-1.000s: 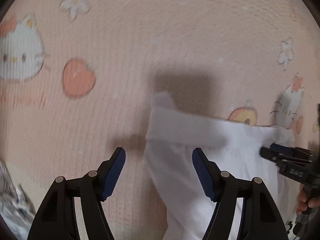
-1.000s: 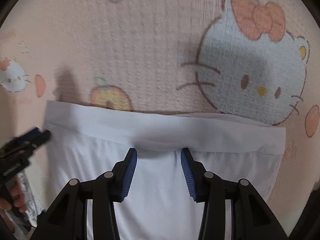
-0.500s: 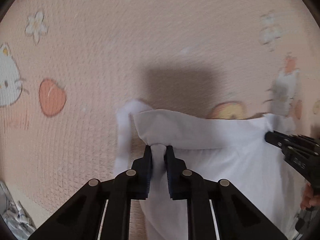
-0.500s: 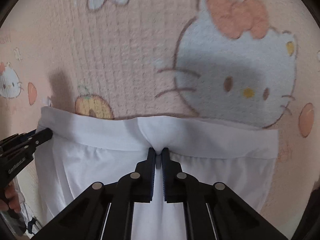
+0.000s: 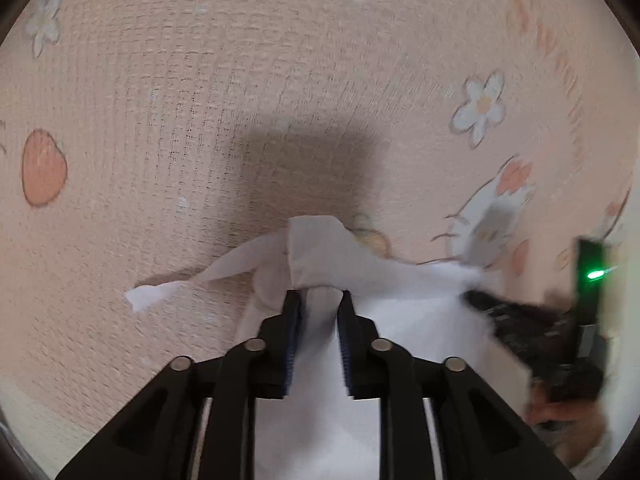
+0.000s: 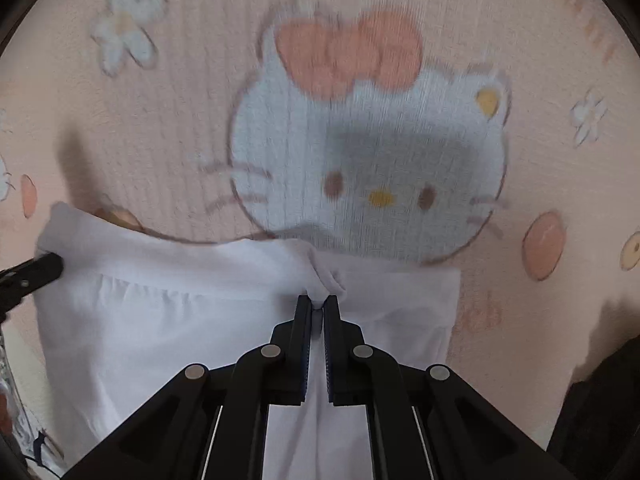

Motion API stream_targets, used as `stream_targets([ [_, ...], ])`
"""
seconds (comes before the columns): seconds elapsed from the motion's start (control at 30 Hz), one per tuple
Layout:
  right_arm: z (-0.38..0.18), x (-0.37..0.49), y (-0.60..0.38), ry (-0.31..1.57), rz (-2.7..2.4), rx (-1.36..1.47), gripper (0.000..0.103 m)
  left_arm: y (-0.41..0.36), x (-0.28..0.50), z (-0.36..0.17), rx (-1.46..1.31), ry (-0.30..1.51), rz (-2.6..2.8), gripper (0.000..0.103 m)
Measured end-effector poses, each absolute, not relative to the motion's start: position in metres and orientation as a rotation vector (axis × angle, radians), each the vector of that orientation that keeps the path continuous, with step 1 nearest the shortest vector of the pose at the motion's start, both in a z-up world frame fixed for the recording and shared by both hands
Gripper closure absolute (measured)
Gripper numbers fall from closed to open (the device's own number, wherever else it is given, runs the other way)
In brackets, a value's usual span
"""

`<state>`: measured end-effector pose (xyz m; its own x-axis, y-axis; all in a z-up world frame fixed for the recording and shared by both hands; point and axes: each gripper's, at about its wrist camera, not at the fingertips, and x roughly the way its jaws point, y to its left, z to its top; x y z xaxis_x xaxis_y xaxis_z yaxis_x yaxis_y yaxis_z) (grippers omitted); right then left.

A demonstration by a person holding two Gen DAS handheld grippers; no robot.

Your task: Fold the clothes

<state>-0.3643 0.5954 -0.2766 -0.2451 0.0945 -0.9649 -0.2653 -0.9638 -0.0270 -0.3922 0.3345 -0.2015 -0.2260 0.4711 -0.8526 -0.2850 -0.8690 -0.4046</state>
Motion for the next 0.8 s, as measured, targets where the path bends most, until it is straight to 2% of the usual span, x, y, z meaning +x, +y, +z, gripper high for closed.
stream_targets([
  [0.03, -0.278, -0.363, 0.595, 0.208, 2.302, -1.775, 0.097, 0.328, -0.391, -0.196, -1.537, -0.228, 2.152, 0.065],
  [0.07, -0.279, -0.362, 0.594, 0.184, 2.306, -1.775, 0.095, 0.323, -0.388, -0.189, -1.495, -0.233, 2.188, 0.042],
  [0.1, -0.278, -0.361, 0.592, 0.155, 2.311, -1.773, 0.088, 0.319, -0.385, -0.182, -1.457, -0.241, 2.219, 0.027],
  [0.13, -0.277, -0.360, 0.589, 0.136, 2.304, -1.768, 0.075, 0.315, -0.388, -0.179, -1.437, -0.253, 2.229, 0.027],
  [0.2, -0.275, -0.359, 0.582, 0.106, 2.286, -1.756, 0.063, 0.314, -0.414, -0.183, -1.441, -0.269, 2.211, 0.027],
  [0.33, -0.256, -0.354, 0.573, 0.064, 2.261, -1.703, 0.061, 0.299, -0.404, -0.182, -1.447, -0.180, 2.262, 0.027],
  [0.47, -0.247, -0.362, 0.539, 0.140, 2.322, -1.758, 0.056, 0.268, -0.398, -0.178, -1.425, -0.074, 2.301, 0.027],
  [0.63, -0.237, -0.374, 0.495, 0.248, 2.398, -1.834, 0.055, 0.252, -0.380, -0.189, -1.431, 0.104, 2.313, 0.027],
  [0.8, -0.227, -0.385, 0.451, 0.362, 2.471, -1.909, 0.055, 0.230, -0.361, -0.205, -1.455, 0.169, 2.301, 0.027],
])
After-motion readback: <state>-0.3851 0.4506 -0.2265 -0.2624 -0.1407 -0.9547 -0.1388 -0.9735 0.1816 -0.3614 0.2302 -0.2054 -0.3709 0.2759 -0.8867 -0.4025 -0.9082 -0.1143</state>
